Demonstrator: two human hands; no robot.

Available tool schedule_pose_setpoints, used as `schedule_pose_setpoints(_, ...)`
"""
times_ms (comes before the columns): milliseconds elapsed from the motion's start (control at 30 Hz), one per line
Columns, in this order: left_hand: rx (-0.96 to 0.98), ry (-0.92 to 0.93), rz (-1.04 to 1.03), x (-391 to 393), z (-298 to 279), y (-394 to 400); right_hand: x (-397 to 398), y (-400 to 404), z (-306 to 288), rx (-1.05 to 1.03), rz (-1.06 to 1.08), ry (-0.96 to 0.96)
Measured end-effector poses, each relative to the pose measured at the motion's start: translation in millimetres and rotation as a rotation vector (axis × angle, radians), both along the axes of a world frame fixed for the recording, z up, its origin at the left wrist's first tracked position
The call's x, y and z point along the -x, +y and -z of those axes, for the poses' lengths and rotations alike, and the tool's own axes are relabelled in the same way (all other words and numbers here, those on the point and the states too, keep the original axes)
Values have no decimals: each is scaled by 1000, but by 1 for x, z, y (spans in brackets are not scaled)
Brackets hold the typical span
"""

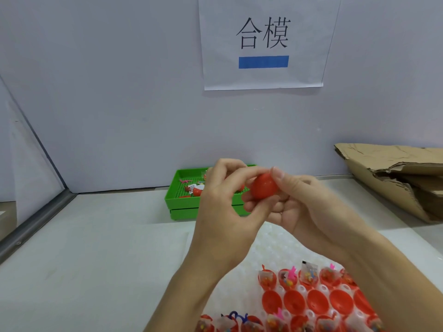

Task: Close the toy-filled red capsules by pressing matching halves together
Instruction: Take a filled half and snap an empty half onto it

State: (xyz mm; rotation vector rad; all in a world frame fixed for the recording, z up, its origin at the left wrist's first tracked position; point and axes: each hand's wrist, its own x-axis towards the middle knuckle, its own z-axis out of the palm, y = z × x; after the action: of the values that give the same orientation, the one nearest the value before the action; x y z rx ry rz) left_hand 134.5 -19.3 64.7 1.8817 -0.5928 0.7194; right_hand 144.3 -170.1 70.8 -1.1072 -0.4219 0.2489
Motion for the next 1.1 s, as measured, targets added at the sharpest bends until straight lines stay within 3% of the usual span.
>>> schedule_pose_setpoints(133,98,148,116,1,0,-2,1,0,-1,-66,-83,174)
schedule_pose_setpoints(500,165,167,127,-4,6,-1,1,4,-2,-29,-47,177)
schedule_pose_setpoints(767,739,638,487,-7,-1,2,-1,-5,-6,244,137,63)
schedule_pose_setpoints(900,821,673,539,-6,-2,3,1,-5,-5,346,284,-104)
schedule_pose_setpoints(1000,782,684,532,-5,-2,3,4,-6,-4,571,580,-436)
schedule_pose_setpoints(1100,736,692,529,-6,-2,2,6,-7,-6,810,592,-655)
